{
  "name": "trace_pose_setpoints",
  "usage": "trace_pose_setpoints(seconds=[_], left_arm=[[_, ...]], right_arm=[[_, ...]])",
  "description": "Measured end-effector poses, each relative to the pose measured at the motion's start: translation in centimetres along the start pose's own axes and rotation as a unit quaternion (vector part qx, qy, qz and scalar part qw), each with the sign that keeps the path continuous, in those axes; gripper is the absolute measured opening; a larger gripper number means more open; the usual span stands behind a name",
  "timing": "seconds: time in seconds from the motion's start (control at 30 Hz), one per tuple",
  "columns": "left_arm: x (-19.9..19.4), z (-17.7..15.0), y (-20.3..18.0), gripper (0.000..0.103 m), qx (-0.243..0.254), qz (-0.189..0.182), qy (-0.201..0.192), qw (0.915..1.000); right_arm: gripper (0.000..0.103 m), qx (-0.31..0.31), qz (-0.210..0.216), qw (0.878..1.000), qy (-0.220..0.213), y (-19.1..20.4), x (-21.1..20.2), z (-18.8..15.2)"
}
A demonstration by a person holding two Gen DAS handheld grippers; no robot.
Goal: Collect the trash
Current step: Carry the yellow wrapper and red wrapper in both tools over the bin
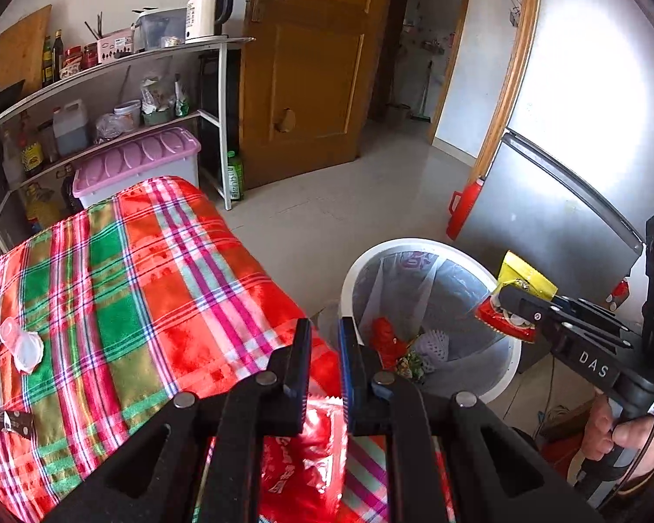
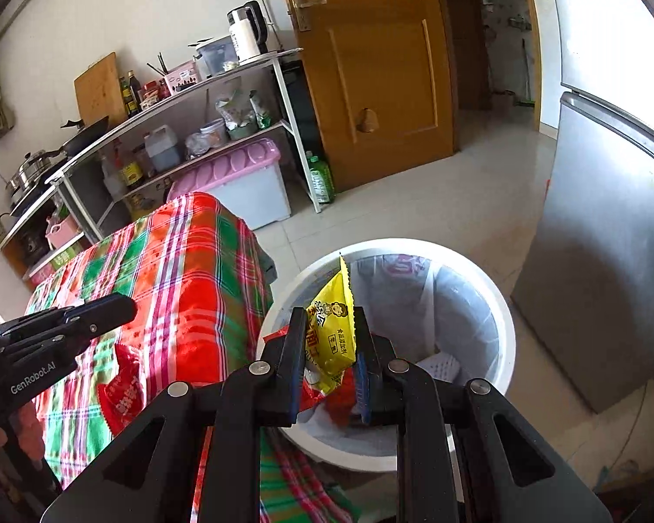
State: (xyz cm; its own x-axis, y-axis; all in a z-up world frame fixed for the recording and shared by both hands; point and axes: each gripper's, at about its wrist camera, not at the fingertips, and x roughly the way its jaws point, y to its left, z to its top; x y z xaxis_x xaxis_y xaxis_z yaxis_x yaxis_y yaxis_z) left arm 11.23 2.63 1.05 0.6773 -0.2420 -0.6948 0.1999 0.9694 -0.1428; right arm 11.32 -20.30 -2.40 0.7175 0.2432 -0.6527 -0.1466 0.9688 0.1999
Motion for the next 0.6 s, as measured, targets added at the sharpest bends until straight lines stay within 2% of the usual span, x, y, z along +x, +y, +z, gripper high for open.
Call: trace_pose_setpoints(seconds=[0.07,0.13,0.17,0.33,0.43,0.5,0.6], left_arm=[[-0.2,-0.6,1.1,0.017,-0.015,-0.001,0.01,0.9998],[-0.2,-1.4,1.8,0.034,-0.011,0.027,0.018,0.9994],[-0.3,-2.0,2.0,0.048,-0.007,0.033,0.021,0.9992],[-0.5,-4.1,3.4,0.053,-0.035,0.016,0.034,0.9987],[-0.5,-5.0,3.6,0.061,-0.038,0.018,0.037,0.9984],[-0.6,-5.5,3.5,0.07,-0.034,0.014,0.036,0.9987],[-0.1,-5.8,3.4,0.072,-0.028,0.003,0.049,0.9984]], right_arm=[[0.02,0.001,0.005,1.0,0.001,-0.1,0.1,-0.1],[0.02,0.002,0.01,1.0,0.003,0.1,0.4,-0.3],[0.02,0.003,0.015,1.0,0.004,0.2,0.5,-0.4],[0.02,-0.004,0.03,1.0,0.007,1.6,0.6,-1.0],[0.02,-0.012,0.039,0.999,0.007,2.7,0.4,-1.3],[0.02,-0.021,0.046,0.999,0.007,3.6,0.2,-1.8],[0.02,-0.027,0.052,0.998,0.011,4.5,0.2,-2.4]])
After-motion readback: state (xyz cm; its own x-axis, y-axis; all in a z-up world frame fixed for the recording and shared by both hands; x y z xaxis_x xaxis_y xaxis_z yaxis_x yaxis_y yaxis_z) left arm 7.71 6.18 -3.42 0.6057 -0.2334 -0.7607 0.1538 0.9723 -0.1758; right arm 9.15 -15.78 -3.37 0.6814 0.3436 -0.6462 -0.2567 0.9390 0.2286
